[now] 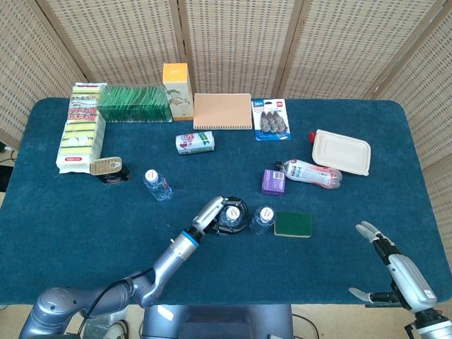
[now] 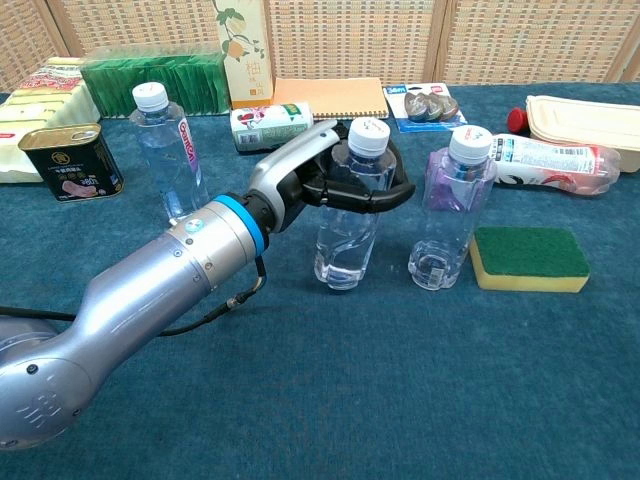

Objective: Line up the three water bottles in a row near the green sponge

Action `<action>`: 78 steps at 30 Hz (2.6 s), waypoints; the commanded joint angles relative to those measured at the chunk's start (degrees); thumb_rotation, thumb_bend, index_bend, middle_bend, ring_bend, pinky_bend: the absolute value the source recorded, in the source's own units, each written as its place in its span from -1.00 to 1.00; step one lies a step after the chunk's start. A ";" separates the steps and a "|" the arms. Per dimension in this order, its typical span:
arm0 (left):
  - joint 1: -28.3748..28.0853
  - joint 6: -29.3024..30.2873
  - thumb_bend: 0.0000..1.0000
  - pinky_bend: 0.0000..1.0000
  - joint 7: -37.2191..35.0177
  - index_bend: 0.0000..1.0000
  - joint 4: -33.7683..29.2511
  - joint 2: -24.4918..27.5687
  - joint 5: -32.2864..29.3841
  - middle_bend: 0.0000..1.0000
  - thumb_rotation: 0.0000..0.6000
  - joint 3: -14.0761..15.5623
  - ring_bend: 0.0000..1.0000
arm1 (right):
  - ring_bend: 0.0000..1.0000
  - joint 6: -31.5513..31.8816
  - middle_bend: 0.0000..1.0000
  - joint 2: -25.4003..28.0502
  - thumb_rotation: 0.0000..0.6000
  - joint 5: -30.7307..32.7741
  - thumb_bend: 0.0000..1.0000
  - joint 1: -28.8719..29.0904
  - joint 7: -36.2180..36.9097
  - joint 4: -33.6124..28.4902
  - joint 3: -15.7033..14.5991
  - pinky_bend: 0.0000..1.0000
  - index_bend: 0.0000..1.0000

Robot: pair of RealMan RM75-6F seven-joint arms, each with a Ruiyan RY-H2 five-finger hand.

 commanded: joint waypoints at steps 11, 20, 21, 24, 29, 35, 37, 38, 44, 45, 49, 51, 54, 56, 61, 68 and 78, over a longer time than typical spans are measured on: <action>-0.45 1.06 -0.51 -0.53 -3.74 -0.78 3.21 -0.96 1.76 -0.77 1.00 1.58 -0.88 | -1.00 0.27 -1.00 0.25 1.00 -0.34 -0.87 -0.05 0.09 -0.05 -0.13 -0.98 -0.95; 1.59 5.80 -0.56 -0.72 -3.41 -1.00 3.13 -0.22 2.62 -1.00 1.00 2.16 -1.00 | -1.00 0.48 -1.00 0.60 1.00 -0.79 -0.87 -0.20 -0.07 -0.20 -0.40 -0.98 -0.95; 1.92 6.24 -0.56 -0.73 -3.31 -1.00 2.52 0.28 2.77 -1.00 1.00 2.36 -1.00 | -1.00 0.53 -1.00 0.63 1.00 -0.86 -0.87 -0.22 -0.14 -0.26 -0.44 -0.98 -0.95; 3.13 8.11 -0.56 -0.73 -3.35 -1.00 -0.03 2.36 3.27 -1.00 1.00 2.82 -1.00 | -1.00 0.61 -1.00 0.71 1.00 -1.12 -0.87 -0.31 -0.49 -0.49 -0.57 -0.98 -0.95; 5.49 11.24 -0.56 -0.73 -3.73 -1.00 -5.32 6.71 4.07 -1.00 1.00 3.70 -1.00 | -1.00 0.76 -1.00 0.65 1.00 -1.41 -0.87 -0.55 -1.25 -0.89 -0.80 -0.99 -0.95; 7.07 12.55 -0.57 -0.76 -5.75 -1.00 -14.41 14.51 5.10 -1.00 1.00 4.41 -1.00 | -1.00 0.68 -1.00 0.53 1.00 -1.99 -0.87 -0.75 -3.06 -1.67 -1.09 -0.98 -0.95; 7.55 13.22 -0.57 -0.77 -5.91 -1.00 -17.91 17.70 5.67 -1.00 1.00 4.51 -1.00 | -1.00 0.68 -1.00 0.62 1.00 -2.33 -0.87 -0.80 -3.74 -1.85 -1.23 -0.98 -0.95; 7.82 13.69 -0.57 -0.77 -5.79 -1.00 -19.41 19.09 5.93 -1.00 1.00 4.50 -1.00 | -1.00 0.71 -1.00 0.62 1.00 -2.37 -0.87 -0.84 -3.91 -1.92 -1.26 -0.98 -0.95; 9.40 15.56 -0.57 -0.80 -3.63 -1.00 -29.09 28.94 7.22 -1.00 1.00 4.36 -1.00 | -1.00 0.31 -1.00 0.49 1.00 -2.17 -0.87 -0.77 -5.01 -2.31 -1.27 -0.98 -0.95; 9.72 15.65 -0.57 -0.80 -2.93 -1.00 -31.37 31.46 7.59 -1.00 1.00 4.53 -1.00 | -1.00 0.30 -1.00 0.51 1.00 -2.20 -0.87 -0.76 -5.29 -2.40 -1.26 -0.98 -0.95; 11.64 16.50 -0.57 -0.83 2.29 -1.00 -37.46 39.09 7.40 -1.00 1.00 4.83 -1.00 | -1.00 0.73 -1.00 0.50 1.00 -2.59 -0.87 -0.96 -5.92 -2.62 -1.31 -0.99 -0.95; 13.13 17.26 -0.57 -0.83 4.61 -1.00 -39.64 42.05 5.93 -1.00 1.00 4.65 -1.00 | -1.00 0.92 -1.00 0.50 1.00 -2.77 -0.87 -1.07 -6.00 -2.60 -1.39 -0.98 -0.95; 15.65 18.52 -0.57 -0.84 5.43 -1.00 -40.74 45.60 3.31 -1.00 1.00 4.52 -1.00 | -1.00 1.85 -1.00 0.26 1.00 -2.46 -0.87 -1.46 -6.46 -2.29 -1.08 -0.99 -0.95; 17.03 19.07 -0.57 -0.84 4.35 -1.00 -40.17 46.88 1.95 -1.00 1.00 4.57 -1.00 | -1.00 2.66 -1.00 -0.17 1.00 -1.63 -0.87 -1.89 -7.75 -2.13 -0.56 -1.00 -0.95; 19.88 17.97 -0.58 -0.84 0.19 -1.00 -34.88 47.78 -0.43 -1.00 1.00 6.10 -1.00 | -1.00 5.53 -1.00 -1.98 1.00 1.15 -0.88 -3.26 -12.32 -1.90 1.46 -1.00 -0.95; 20.83 14.10 -0.60 -0.84 -2.27 -1.00 -26.80 43.69 -1.68 -1.00 1.00 7.65 -1.00 | -1.00 16.31 -1.00 -10.30 1.00 2.39 -0.94 -6.56 -25.15 1.35 7.28 -1.00 -0.88; 20.59 9.09 -0.60 -0.86 -2.10 -1.00 -17.27 36.57 -3.65 -1.00 1.00 7.42 -1.00 | -1.00 23.08 -1.00 -16.94 1.00 2.36 -0.97 -8.46 -34.50 6.10 11.50 -1.00 -0.81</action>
